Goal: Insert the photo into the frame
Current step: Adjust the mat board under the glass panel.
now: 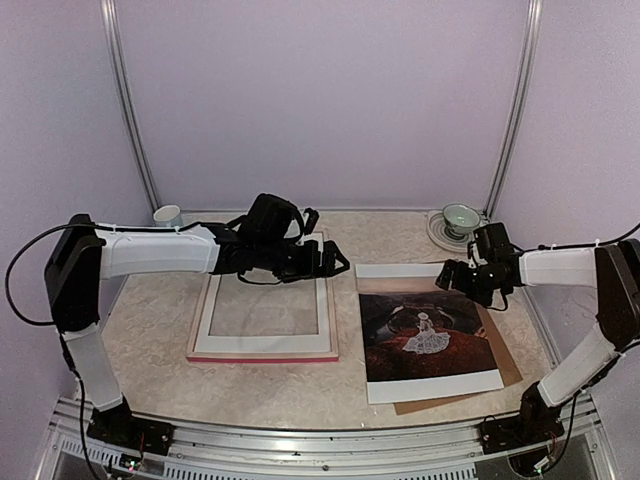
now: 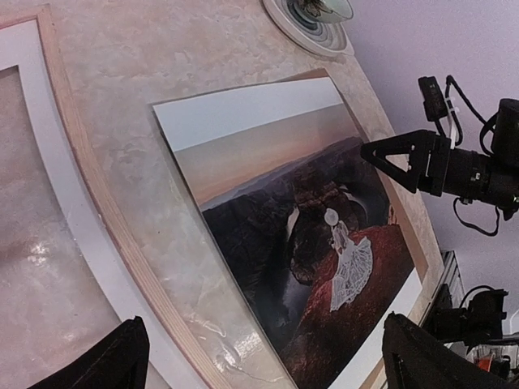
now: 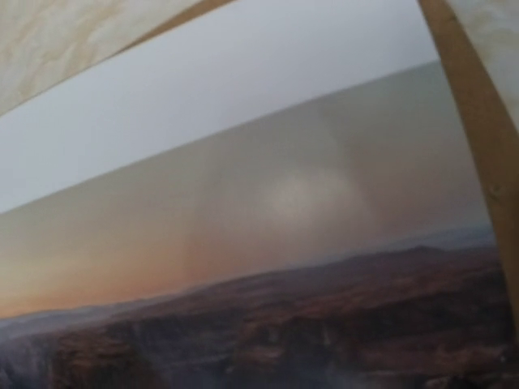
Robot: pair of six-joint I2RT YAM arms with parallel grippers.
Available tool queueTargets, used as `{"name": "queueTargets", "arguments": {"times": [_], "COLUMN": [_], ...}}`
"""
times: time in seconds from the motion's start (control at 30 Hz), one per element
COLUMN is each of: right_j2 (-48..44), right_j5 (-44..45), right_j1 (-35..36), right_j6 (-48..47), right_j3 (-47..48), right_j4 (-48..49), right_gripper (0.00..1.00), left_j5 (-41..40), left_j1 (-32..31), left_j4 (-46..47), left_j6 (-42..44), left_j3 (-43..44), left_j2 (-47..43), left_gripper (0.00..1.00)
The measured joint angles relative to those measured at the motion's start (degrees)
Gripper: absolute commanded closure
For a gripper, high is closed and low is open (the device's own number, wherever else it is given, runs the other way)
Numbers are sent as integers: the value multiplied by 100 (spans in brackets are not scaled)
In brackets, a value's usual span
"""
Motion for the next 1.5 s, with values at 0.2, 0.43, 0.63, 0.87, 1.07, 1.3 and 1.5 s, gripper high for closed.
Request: {"name": "queueTargets", "arguments": {"times": [0.2,0.43,0.63,0.87,1.07,1.3,1.5], "right_j2": [-79,-90,-157,-157,-232,-334,-334], "right_j5": [-7,-55,-90,-208,-249,-286,-341], "right_j1": [-28,-28,-28,-28,-28,-28,-28], "right_j6": [0,2,28,92,107,131,190], "right_j3": [-111,-175,-214,-317,-341,-365,-389], "right_j4": [-9,31,149,293,306,387,459], "right_gripper": [1,1,1,1,1,1,1], "left_j5": [358,289,-168,-726,-992,-1445,-1558], "left_j1": [-157,546,1832,2603,2802,2837,2870], "left_j4": [85,92,-37,-133,-442,-890,-907], "left_j6": [-92,-286,-212,151,343,501,549], "left_j3": [494,535,905,1832,2542,2592,2592], "left_j2": [824,999,1034,1582,2450,2806,2820], "left_gripper": [3,3,3,3,3,2,2]}}
